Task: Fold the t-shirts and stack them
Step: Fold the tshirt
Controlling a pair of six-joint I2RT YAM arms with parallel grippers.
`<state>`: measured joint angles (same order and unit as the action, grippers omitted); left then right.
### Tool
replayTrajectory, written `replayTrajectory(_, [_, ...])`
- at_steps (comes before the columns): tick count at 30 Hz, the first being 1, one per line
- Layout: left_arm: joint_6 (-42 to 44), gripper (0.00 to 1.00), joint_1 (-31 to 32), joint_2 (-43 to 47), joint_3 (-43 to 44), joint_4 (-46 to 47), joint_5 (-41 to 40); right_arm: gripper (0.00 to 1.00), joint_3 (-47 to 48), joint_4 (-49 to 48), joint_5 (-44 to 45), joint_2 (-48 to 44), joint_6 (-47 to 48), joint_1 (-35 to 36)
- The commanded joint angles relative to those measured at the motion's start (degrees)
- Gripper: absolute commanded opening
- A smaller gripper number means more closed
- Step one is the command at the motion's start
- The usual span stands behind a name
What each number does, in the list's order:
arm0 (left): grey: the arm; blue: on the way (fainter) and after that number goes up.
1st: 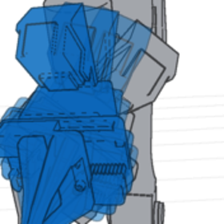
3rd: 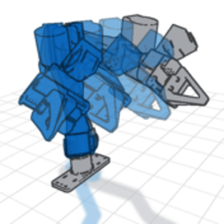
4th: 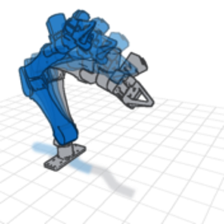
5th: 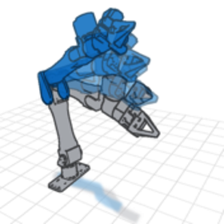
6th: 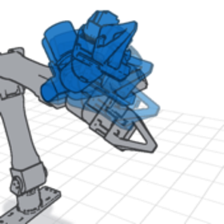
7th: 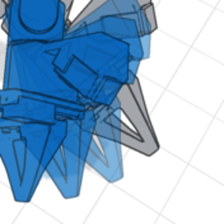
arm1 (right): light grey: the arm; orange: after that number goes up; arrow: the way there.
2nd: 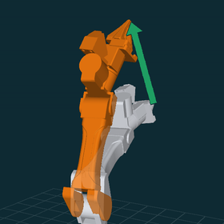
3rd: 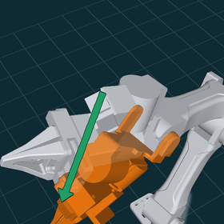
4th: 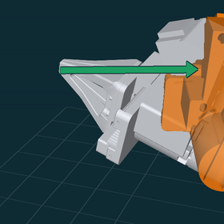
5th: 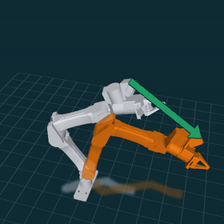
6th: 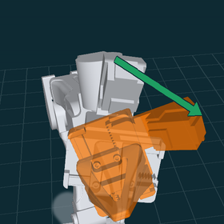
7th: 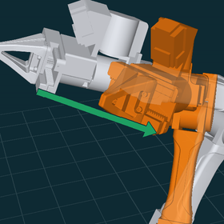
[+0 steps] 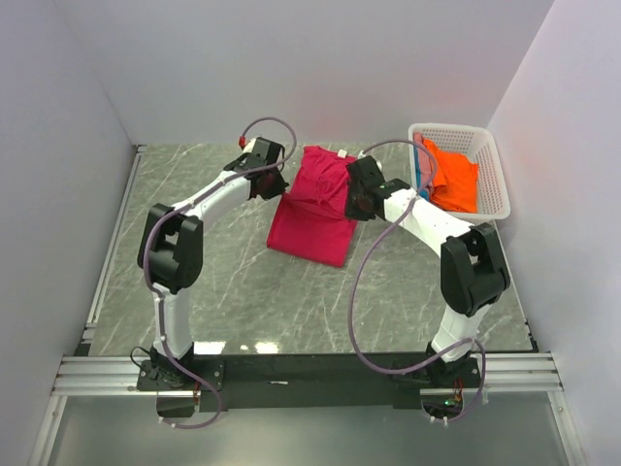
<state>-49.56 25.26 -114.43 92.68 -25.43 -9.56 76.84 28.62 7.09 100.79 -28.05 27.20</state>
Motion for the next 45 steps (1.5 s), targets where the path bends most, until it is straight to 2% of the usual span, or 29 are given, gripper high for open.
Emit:
replayTrajectory(1, [2.8, 0.01, -0.3, -1.0, 3.6, 0.9, -1.0, 0.0, 3.6, -2.6, -1.7, 1.2, 3.0, -0.9])
replayTrajectory(14, [5.9, 0.01, -0.8, -11.4, 13.6, 0.7, -1.5, 0.0, 8.8, -4.1, -5.9, 8.8, 3.5, -4.9])
replayTrajectory(16, [5.9, 0.05, -1.2, -12.5, 15.2, 0.0, -0.9, 0.0, 10.3, -4.0, -6.7, 10.8, 3.4, -5.8])
replayTrajectory(19, [7.1, 0.37, -1.2, -13.7, 17.1, -0.1, 0.2, 0.25, 11.9, -3.9, -8.7, 12.5, 3.4, -7.2])
replayTrajectory(20, [7.7, 0.62, -1.2, -13.7, 17.4, -0.4, 0.3, 0.36, 12.8, -3.8, -8.9, 12.7, 3.3, -7.5])
replayTrajectory(21, [8.1, 0.79, -1.2, -13.5, 17.7, -0.4, 0.2, 0.4, 13.1, -3.9, -9.5, 12.5, 3.2, -7.9])
replayTrajectory(22, [8.5, 0.93, -1.2, -13.0, 17.9, -0.4, 0.1, 0.43, 13.0, -4.1, -9.9, 12.1, 3.1, -8.1])
replayTrajectory(23, [9.0, 1.0, -1.2, -11.7, 17.5, -0.1, -0.3, 0.48, 12.7, -4.6, -10.3, 11.4, 3.1, -8.7])
replayTrajectory(25, [9.7, 1.0, -1.2, -10.0, 15.8, 0.2, -0.5, 0.57, 11.1, -6.2, -11.4, 9.1, 3.3, -8.8])
replayTrajectory(26, [9.9, 0.99, -1.2, -7.8, 14.7, 0.6, -0.6, 0.68, 9.6, -6.8, -12.4, 8.3, 3.8, -8.8])
replayTrajectory(28, [10.2, 1.0, -1.2, -5.3, 12.0, 0.8, -1.0, 0.71, 7.5, -9.0, -17.6, 5.9, 4.2, -8.7])
replayTrajectory(29, [9.8, 0.99, -1.2, -2.7, 8.8, 0.8, -1.3, 0.84, 5.4, -9.7, -19.3, 5.3, 4.8, -8.2])
replayTrajectory(34, [8.3, 0.99, -1.4, 6.0, -5.9, 2.2, -3.1, 0.86, 5.1, -11.2, -26.2, 6.2, 7.0, -4.4])
replayTrajectory(45, [1.2, 0.99, -2.9, 27.6, -29.8, 1.0, -6.2, 0.87, 22.2, -9.2, -21.5, 21.2, 7.9, 1.7])
